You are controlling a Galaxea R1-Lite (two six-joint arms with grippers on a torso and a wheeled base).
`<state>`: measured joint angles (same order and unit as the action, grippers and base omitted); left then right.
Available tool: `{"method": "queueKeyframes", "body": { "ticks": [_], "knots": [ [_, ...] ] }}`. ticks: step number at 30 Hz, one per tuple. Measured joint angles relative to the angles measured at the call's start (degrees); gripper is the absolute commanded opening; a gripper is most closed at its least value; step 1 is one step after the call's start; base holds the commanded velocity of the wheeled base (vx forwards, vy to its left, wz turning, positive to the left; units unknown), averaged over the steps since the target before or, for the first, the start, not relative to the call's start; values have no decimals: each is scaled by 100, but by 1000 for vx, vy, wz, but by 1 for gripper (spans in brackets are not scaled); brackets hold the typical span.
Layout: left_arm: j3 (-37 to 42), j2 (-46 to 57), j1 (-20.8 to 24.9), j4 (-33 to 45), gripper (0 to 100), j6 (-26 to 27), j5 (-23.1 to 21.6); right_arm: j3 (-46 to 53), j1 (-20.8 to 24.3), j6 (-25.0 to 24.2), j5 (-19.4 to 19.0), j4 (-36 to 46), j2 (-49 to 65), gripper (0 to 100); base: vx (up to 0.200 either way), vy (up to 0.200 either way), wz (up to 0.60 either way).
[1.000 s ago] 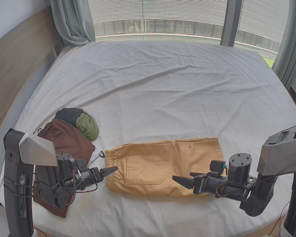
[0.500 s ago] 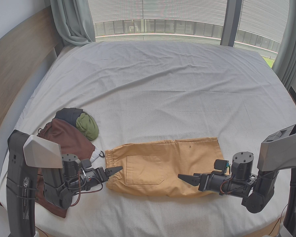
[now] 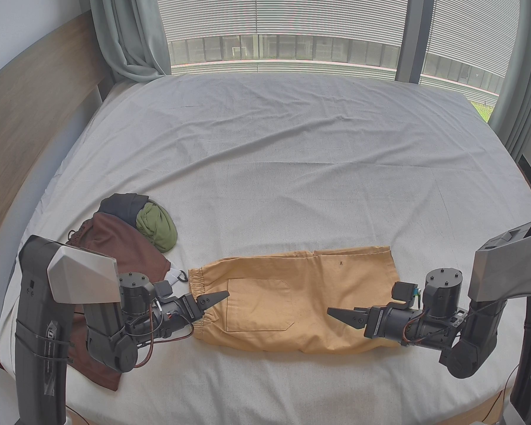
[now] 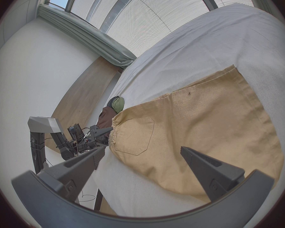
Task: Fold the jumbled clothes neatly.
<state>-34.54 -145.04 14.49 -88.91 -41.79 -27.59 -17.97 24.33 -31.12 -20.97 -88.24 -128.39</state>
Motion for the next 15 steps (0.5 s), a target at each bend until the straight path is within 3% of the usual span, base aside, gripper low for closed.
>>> {"method": "queueKeyframes", "body": {
  "ticks": [5,6,15],
  "knots": [
    [-16,-2,6,0,100,5,-7,20,-30,1,-5,0,50,100,0,0,0],
    [-16,-2,9,-2,0,7,-9,20,-30,1,-2,0,52,100,0,0,0],
    [-16,-40,-4,-2,0,51,-9,22,2,0,-2,0,39,100,0,0,0]
  ]
}}
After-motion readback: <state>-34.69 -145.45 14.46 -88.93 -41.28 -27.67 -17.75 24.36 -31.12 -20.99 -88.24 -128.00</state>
